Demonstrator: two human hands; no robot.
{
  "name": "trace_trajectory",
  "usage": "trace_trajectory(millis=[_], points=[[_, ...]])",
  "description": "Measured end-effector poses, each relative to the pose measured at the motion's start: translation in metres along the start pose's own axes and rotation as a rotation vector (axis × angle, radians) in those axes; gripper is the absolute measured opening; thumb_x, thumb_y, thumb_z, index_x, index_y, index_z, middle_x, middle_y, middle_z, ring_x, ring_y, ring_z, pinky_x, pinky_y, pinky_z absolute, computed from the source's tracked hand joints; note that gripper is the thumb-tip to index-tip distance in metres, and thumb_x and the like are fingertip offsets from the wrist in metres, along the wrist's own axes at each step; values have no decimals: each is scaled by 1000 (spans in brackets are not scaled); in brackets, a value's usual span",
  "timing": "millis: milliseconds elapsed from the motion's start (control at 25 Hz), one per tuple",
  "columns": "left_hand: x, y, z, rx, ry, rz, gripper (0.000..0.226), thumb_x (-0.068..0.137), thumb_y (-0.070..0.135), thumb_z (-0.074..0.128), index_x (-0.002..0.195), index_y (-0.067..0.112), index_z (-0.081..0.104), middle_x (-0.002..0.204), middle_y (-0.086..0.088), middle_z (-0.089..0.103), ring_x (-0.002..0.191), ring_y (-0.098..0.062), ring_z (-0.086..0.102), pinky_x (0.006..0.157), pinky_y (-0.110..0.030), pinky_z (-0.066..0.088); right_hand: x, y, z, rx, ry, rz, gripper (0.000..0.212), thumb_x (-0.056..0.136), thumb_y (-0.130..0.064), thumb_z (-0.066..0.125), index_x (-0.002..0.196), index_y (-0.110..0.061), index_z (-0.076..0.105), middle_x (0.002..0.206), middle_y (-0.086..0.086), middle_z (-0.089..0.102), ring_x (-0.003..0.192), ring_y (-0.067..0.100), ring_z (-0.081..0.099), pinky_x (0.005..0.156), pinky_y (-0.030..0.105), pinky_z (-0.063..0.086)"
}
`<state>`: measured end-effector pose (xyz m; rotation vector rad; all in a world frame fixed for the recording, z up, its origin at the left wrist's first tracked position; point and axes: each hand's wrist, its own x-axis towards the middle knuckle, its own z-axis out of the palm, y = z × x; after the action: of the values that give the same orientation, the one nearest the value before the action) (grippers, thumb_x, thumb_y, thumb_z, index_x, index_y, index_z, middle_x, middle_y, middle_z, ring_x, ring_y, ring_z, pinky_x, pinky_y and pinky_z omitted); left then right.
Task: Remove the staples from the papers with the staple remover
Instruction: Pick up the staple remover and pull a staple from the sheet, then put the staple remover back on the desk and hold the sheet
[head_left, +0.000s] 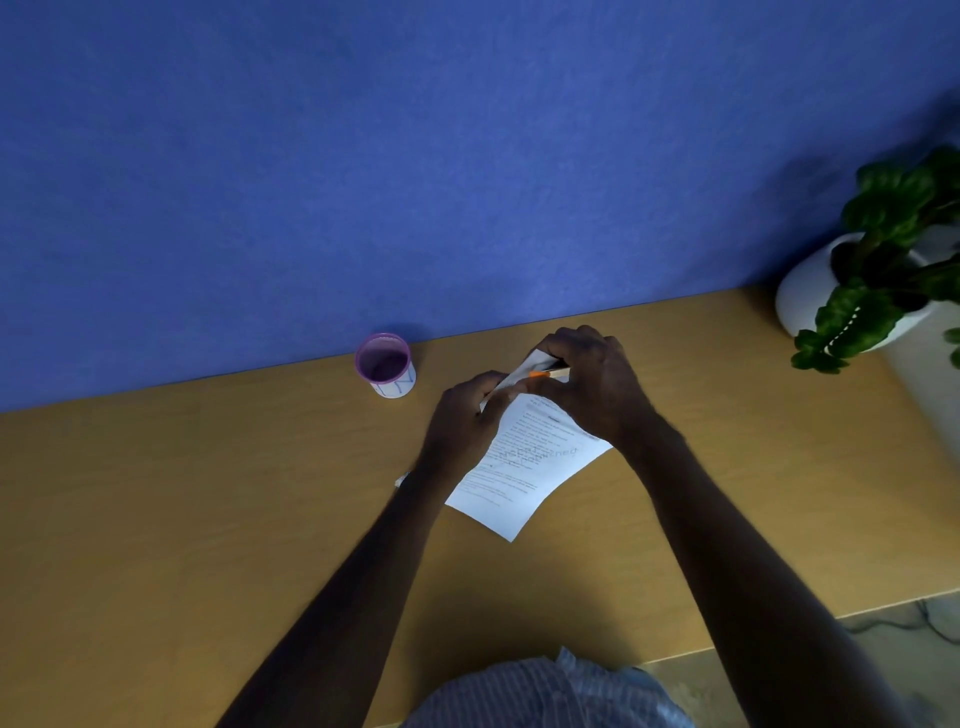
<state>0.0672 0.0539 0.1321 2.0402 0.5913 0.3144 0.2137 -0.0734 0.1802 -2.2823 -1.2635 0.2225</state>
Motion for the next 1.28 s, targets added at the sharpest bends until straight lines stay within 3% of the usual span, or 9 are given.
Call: trace_trajectory(millis=[160, 280, 360, 440, 520, 640, 800, 960, 1280], points=[[-4, -22, 0, -2, -106, -93, 34, 103, 40, 53, 117, 15, 70, 109, -1, 77, 83, -11, 71, 64, -17, 45, 7, 11, 0, 103, -50, 34, 33, 89, -45, 77, 108, -19, 70, 105, -6, 71, 95, 10, 57, 88, 38, 49], [-8, -34, 5, -8, -84, -125, 33, 103, 38, 52, 116, 17, 72, 102, 0, 79, 77, -16, 73, 60, -29, 51, 13, 23, 6, 266, -90, 116, 34, 89, -51, 73, 109, -23, 69, 101, -17, 66, 92, 4, 61, 79, 16, 51], [-8, -42, 10, -16, -66, -160, 31, 102, 37, 52, 118, 19, 72, 104, 6, 79, 81, -9, 73, 63, -20, 52, 18, 33, 13, 419, -23, 234, 34, 90, -56, 65, 103, -25, 69, 94, -14, 68, 89, 3, 64, 71, 8, 47], [-7, -52, 14, -21, -50, -218, 28, 102, 36, 53, 115, 20, 73, 102, 11, 77, 81, -1, 71, 60, -8, 48, 20, 48, 25, 508, 96, 358, 37, 99, -52, 54, 101, -18, 68, 95, 0, 71, 86, 12, 64, 76, 21, 51], [-3, -63, 20, -16, -38, -273, 26, 103, 35, 53, 113, 21, 72, 100, 11, 77, 79, 0, 71, 57, -9, 48, 25, 68, 41, 579, 181, 499, 44, 108, -48, 44, 102, -11, 67, 96, 4, 70, 86, 17, 63, 79, 34, 51], [5, -83, 29, -21, -5, -333, 24, 104, 31, 54, 115, 21, 73, 98, 14, 76, 79, -4, 71, 64, -22, 52, 35, 95, 66, 724, 271, 714, 44, 103, -47, 41, 96, -8, 62, 84, 2, 57, 75, 12, 51, 70, 30, 41], [11, -106, 38, -28, 14, -413, 20, 105, 29, 55, 109, 20, 73, 91, 18, 72, 76, 10, 67, 58, -6, 43, 51, 133, 97, 439, 213, 684, 12, 98, -6, 47, 96, -1, 58, 87, 12, 52, 83, 22, 46, 74, 35, 35], [21, -121, 44, -48, 17, -462, 16, 104, 27, 56, 93, 25, 67, 80, 12, 70, 65, 11, 63, 53, -4, 40, 65, 159, 118, 288, 224, 665, 27, 104, -20, 57, 126, -7, 66, 119, 12, 70, 106, 29, 63, 85, 30, 47], [30, -134, 50, -87, 65, -522, 30, 102, 22, 60, 73, 27, 60, 63, 22, 66, 57, 9, 58, 51, -6, 37, 90, 189, 129, 94, 196, 650, 34, 100, -4, 52, 132, -9, 62, 129, 17, 57, 122, 33, 52, 83, 28, 39]])
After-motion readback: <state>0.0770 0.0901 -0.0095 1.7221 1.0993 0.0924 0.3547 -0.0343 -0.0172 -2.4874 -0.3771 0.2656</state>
